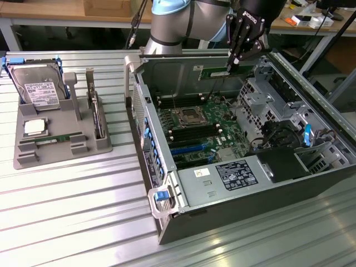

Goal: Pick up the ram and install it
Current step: 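Insert the ram into the slot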

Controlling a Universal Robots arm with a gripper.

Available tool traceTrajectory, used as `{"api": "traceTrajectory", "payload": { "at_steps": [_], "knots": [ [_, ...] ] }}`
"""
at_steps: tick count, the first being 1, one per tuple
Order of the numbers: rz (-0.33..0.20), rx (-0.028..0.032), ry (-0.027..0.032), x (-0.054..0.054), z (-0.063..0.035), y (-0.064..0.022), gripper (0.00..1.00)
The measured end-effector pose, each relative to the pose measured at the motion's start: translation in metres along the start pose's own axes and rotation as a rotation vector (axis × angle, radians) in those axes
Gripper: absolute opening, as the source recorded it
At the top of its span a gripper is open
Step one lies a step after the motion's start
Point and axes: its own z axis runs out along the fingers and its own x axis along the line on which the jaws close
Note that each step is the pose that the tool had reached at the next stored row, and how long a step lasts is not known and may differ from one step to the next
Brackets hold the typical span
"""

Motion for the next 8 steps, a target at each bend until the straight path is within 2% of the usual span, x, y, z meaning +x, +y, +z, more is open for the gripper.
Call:
{"api": "traceTrajectory", "payload": {
  "at_steps": [3, 6, 8],
  "knots": [
    [-0.004, 0.0, 0.0, 0.0, 0.0008, 0.0, 0.13],
    [-0.004, -0.0002, 0.0005, 0.0, 0.0136, -0.0006, 0.13],
    [-0.004, -0.0003, 0.0033, 0.0, 0.0217, -0.0009, 0.13]
  ]
}}
